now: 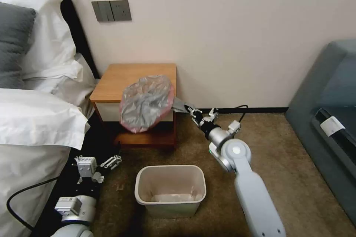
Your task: Pick up the garbage bag from the table and place it over the trash can.
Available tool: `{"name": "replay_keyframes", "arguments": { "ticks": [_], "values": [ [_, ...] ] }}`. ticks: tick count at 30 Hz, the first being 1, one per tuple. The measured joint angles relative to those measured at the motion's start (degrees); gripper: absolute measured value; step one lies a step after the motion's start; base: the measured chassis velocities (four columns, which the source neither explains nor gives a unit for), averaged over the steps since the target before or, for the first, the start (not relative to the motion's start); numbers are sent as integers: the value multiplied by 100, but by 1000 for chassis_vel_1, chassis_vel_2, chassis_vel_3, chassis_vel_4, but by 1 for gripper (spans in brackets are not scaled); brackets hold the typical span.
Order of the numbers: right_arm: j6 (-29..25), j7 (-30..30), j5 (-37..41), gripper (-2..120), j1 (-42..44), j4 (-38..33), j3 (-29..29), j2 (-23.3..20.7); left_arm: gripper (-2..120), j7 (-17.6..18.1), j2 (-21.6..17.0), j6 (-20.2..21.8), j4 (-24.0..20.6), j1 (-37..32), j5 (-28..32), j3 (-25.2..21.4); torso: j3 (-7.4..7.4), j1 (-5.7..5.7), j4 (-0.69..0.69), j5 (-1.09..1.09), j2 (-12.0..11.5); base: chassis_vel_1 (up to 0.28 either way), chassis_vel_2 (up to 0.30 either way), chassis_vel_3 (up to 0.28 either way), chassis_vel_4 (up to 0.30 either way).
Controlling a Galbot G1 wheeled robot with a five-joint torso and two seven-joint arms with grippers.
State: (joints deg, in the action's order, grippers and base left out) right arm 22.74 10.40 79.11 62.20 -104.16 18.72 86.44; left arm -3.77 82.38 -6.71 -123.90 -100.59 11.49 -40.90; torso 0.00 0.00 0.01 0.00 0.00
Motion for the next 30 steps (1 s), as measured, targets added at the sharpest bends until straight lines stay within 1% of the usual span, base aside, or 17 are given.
{"name": "replay_keyframes", "arguments": {
  "ticks": [1,4,5,8,9,11,12,15,17,19,20,22,23,26,30],
  "values": [
    [0,0,0,0,0,0,0,0,100,0,0,0,0,0,0,0,0,0,0,0,0,0,0,0,0],
    [-27,108,17,0,496,-613,-41,14,100,-27,7,-86,-4,-46,0,-9,-1,0,-1,0,0,0,0,0,0],
    [-27,108,17,0,496,-613,-41,14,100,-27,7,-86,-4,-46,0,-9,-1,0,-1,0,0,0,0,0,0],
    [-34,234,10,0,1094,-1174,-129,-32,100,-45,19,-204,-20,-112,6,-22,0,0,-1,0,0,0,0,0,0],
    [-34,234,10,0,1094,-1174,-129,-32,100,-45,19,-204,-20,-112,6,-22,0,0,-1,0,0,0,0,0,0],
    [-41,316,-16,0,1491,-1567,-243,-92,100,-63,29,-317,11,-164,12,-31,0,0,-2,1,1,0,0,0,0],
    [-41,316,-16,0,1491,-1567,-243,-92,100,-63,29,-317,11,-164,12,-31,0,0,-2,1,1,0,0,0,0],
    [-75,555,-39,0,1814,-2062,-414,-120,100,-88,31,-476,73,-225,16,-32,-1,0,-2,0,1,0,0,0,0],
    [-95,613,-59,0,1868,-2163,-465,-120,100,-92,31,-516,91,-240,16,-32,0,0,-1,0,1,0,0,0,0],
    [-162,734,-316,0,2089,-2515,-685,-130,100,-101,22,-625,110,-294,30,-39,0,0,-1,0,1,0,0,0,0],
    [-162,734,-316,0,2089,-2515,-685,-130,100,-101,22,-625,110,-294,30,-39,0,0,-1,0,1,0,0,0,0],
    [-206,743,-634,0,2278,-2660,-846,-139,100,-103,-5,-695,110,-333,72,-62,0,0,0,0,1,0,0,0,0],
    [-206,743,-634,0,2278,-2660,-846,-139,100,-103,-5,-695,110,-333,72,-62,0,0,0,0,1,0,0,0,0],
    [-336,750,-1191,0,2513,-2676,-1025,-144,100,-106,-35,-762,130,-352,116,-89,0,0,-1,0,1,0,0,0,0],
    [-361,740,-1308,0,2635,-2636,-1023,-191,100,-108,-54,-780,164,-329,151,-98,0,0,-1,0,1,0,0,0,0]
  ]
}}
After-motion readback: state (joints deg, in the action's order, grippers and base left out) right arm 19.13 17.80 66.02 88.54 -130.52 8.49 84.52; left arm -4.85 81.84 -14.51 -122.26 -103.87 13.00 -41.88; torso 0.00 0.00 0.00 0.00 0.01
